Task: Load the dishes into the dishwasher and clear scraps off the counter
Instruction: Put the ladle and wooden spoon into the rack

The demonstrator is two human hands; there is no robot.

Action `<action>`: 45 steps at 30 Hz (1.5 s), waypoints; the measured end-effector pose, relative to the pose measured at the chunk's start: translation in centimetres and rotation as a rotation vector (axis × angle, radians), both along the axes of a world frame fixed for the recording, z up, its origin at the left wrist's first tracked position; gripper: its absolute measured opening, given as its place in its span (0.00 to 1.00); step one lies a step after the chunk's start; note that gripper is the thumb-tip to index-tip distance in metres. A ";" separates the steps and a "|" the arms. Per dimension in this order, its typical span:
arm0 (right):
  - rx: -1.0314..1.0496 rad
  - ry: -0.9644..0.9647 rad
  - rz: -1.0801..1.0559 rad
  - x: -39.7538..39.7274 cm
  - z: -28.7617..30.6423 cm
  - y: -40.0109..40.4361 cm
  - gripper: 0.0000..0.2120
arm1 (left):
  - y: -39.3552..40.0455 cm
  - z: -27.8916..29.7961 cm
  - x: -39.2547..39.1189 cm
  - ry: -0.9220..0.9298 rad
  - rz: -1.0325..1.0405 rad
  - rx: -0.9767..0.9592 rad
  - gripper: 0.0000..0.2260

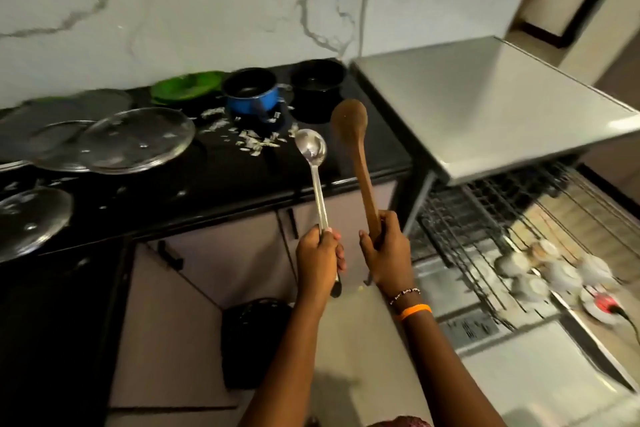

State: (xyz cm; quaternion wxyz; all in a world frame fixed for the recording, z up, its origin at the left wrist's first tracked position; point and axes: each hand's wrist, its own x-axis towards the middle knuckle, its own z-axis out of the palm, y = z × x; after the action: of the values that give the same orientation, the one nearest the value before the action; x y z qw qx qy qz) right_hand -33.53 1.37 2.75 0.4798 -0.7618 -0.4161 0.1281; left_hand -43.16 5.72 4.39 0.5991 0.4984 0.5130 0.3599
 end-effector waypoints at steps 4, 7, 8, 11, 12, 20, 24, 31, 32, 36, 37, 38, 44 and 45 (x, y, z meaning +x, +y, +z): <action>-0.080 0.018 -0.127 4.3 -1.4 -7.4 0.07 | -5.0 -1.7 5.2 0.041 -0.125 -0.025 0.13; -0.129 0.030 -0.234 7.6 -2.4 -13.4 0.08 | -9.3 -3.0 9.2 0.062 -0.221 -0.062 0.15; -0.135 0.043 -0.265 8.8 -2.7 -15.6 0.09 | -11.0 -3.2 10.7 0.067 -0.253 -0.066 0.16; -0.192 0.073 -0.337 12.6 -3.5 -22.1 0.08 | -16.6 -3.9 15.0 0.105 -0.330 -0.066 0.17; -0.212 0.077 -0.361 13.9 -3.7 -24.2 0.06 | -18.6 -4.2 16.4 0.114 -0.355 -0.067 0.17; -0.344 0.249 -0.400 23.4 -5.2 -34.3 0.15 | -28.5 -6.7 25.2 0.299 -0.436 -0.057 0.07; -0.346 0.299 -0.392 27.0 -5.9 -34.5 0.14 | -28.3 -6.9 29.2 0.334 -0.418 -0.046 0.11; -0.453 0.204 -0.337 34.5 -7.3 -32.2 0.09 | -26.5 -6.3 35.9 0.356 -0.447 0.004 0.04; -0.490 0.173 -0.346 35.5 -7.6 -31.9 0.09 | -26.2 -6.4 36.6 0.362 -0.450 0.017 0.04; -0.502 0.190 -0.342 38.8 -8.6 -30.9 0.08 | -24.8 -6.4 39.1 0.398 -0.432 0.041 0.09; -0.481 0.214 -0.340 39.6 -8.6 -30.7 0.08 | -24.4 -6.5 39.6 0.419 -0.428 0.039 0.11; -0.467 0.234 -0.338 40.8 -8.6 -30.3 0.08 | -24.1 -6.9 40.3 0.445 -0.412 0.033 0.14; -0.471 0.353 -0.242 49.9 -10.7 -27.0 0.14 | -22.5 -9.1 46.0 0.525 -0.260 -0.083 0.12; -0.460 0.376 -0.220 51.7 -11.2 -26.5 0.15 | -22.3 -9.3 47.3 0.541 -0.239 -0.114 0.11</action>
State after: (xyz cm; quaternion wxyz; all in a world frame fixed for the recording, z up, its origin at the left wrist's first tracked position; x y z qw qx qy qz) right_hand 18.12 -25.11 -8.45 0.3744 -0.8537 -0.1953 0.3048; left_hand 4.14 -16.60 -4.91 0.5056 0.5986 0.6112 0.1117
